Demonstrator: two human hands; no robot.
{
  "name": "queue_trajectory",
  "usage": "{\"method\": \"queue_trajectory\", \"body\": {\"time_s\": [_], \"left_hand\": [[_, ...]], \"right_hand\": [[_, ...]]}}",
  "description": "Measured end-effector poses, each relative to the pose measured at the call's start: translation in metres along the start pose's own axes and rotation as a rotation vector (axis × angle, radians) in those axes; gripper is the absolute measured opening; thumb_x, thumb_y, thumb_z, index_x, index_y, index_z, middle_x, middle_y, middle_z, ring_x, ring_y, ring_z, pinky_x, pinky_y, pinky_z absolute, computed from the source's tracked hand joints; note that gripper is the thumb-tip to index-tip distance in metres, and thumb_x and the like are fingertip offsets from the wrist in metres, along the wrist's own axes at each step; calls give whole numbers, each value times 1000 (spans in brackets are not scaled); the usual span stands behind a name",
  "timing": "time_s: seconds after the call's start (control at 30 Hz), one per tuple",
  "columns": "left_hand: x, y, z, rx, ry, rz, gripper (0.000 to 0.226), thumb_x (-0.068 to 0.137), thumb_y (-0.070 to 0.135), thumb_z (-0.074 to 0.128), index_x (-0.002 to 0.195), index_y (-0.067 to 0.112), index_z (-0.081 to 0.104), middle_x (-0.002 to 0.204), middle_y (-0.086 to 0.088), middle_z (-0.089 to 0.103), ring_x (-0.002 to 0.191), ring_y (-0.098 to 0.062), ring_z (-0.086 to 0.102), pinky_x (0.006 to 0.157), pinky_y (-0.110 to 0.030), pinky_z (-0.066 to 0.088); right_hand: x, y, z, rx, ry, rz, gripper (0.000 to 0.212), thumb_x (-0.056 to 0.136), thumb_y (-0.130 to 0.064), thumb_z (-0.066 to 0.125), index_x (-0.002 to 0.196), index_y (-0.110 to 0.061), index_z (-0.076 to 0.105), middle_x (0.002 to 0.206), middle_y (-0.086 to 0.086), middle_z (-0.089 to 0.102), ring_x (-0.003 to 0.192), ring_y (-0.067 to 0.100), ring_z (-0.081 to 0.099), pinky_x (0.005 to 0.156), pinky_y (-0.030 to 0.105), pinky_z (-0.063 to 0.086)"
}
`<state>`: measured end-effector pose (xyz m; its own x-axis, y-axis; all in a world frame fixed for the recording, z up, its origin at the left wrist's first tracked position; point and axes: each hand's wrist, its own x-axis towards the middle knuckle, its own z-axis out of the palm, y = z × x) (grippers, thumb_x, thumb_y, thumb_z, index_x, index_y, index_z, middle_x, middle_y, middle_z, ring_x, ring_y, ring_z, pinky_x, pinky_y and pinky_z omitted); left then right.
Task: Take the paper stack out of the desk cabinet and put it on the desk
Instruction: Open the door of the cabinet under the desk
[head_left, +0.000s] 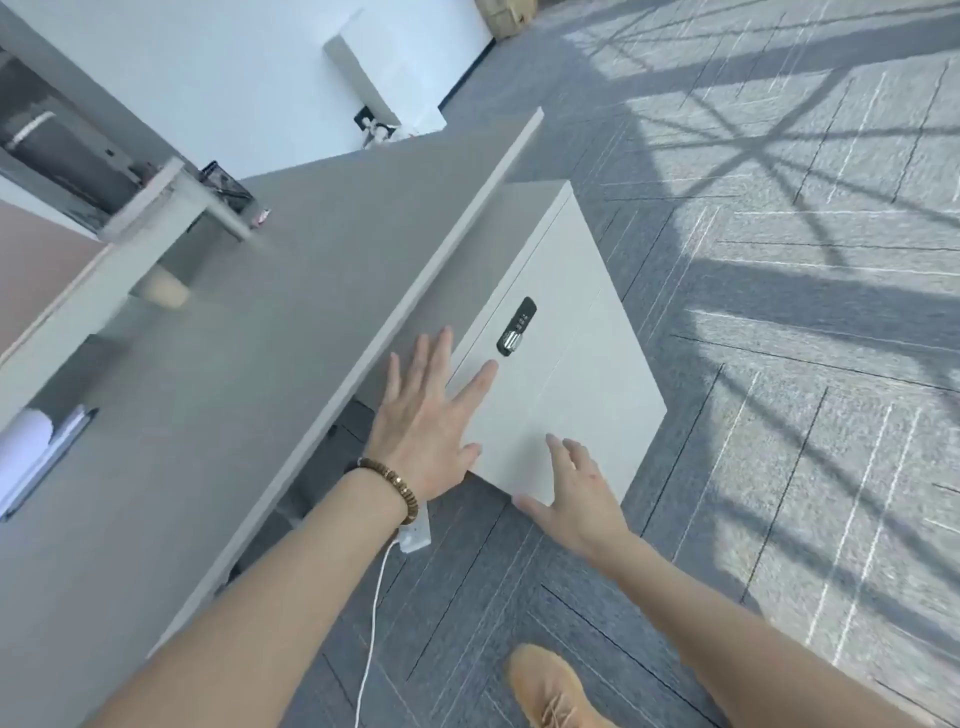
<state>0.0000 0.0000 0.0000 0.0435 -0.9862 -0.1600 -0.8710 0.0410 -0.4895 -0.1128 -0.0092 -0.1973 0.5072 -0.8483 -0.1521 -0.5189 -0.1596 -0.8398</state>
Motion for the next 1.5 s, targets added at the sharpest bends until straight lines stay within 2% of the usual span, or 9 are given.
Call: {"method": "queue_trajectory", "body": {"time_s": [0.17, 0.4, 0.63, 0.87, 1.0, 1.2, 1.3, 1.43, 1.5], "left_hand": [[13, -13, 14, 65, -84, 11, 106, 73, 41, 78, 152, 36, 7, 159, -20, -25, 147, -49, -11, 118, -64, 10], [16, -19, 26, 84, -36, 60, 112, 67, 40, 84, 153, 32, 13, 160, -21, -19, 146, -52, -6, 115, -68, 16], [15, -16, 25, 92, -33, 30, 114, 64, 41, 86, 153, 33, 15, 161, -20, -17, 147, -51, -5, 116, -67, 17], [13, -8, 10, -39, -101, -37, 112, 65, 47, 82, 153, 42, 13, 158, -6, -33, 148, -40, -19, 120, -60, 6], [12, -3, -2, -102, -170, -80, 118, 59, 62, 78, 153, 44, 9, 156, 0, -40, 147, -32, -27, 121, -54, -2], [9, 9, -12, -150, -203, -169, 124, 54, 69, 75, 153, 43, 6, 157, -2, -39, 148, -33, -25, 120, -54, -2], [9, 17, -12, -200, -185, -217, 128, 49, 74, 71, 154, 42, 5, 159, -4, -34, 148, -35, -23, 121, -56, 0], [5, 22, -7, -224, -135, -240, 132, 48, 77, 68, 154, 41, -1, 160, -6, -32, 149, -35, -22, 121, -56, 0], [5, 23, -6, -220, -117, -253, 134, 46, 79, 67, 154, 41, -3, 161, -7, -30, 149, -36, -21, 121, -56, 1]], "right_hand": [[16, 1, 36, 173, 51, -14, 111, 79, -50, 73, 159, -19, 2, 165, 15, 6, 154, 28, 12, 120, 44, 30], [43, -9, 57, 224, 191, 20, 128, 68, -48, 78, 155, -18, -11, 164, 22, -2, 155, 32, -2, 125, 43, 18], [38, -7, 41, 59, 197, 2, 135, 58, -52, 76, 157, -5, -2, 165, 18, 2, 154, 30, 5, 124, 44, 17], [2, 21, -7, 116, 109, -141, 123, 64, -42, 75, 159, -31, -3, 167, 7, -3, 155, 25, 8, 120, 38, 29], [-19, 48, -46, 81, 75, -195, 106, 63, -42, 71, 154, -44, 17, 167, -2, -1, 151, 21, 21, 105, 35, 47], [-37, 86, -120, -37, -82, -198, 99, 62, -44, 67, 150, -48, 22, 167, -11, 5, 149, 16, 30, 108, 33, 42], [-43, 97, -165, -132, -180, -172, 100, 65, -34, 67, 151, -50, 18, 167, -15, 9, 144, 12, 37, 105, 29, 41], [-45, 112, -228, -261, -228, -88, 98, 74, -11, 67, 150, -52, 20, 151, -22, 34, 99, 4, 63, 88, 30, 54], [-39, 115, -252, -335, -192, -35, 94, 74, -13, 65, 151, -46, 22, 146, -8, 50, 110, 19, 63, 89, 35, 57]]}}
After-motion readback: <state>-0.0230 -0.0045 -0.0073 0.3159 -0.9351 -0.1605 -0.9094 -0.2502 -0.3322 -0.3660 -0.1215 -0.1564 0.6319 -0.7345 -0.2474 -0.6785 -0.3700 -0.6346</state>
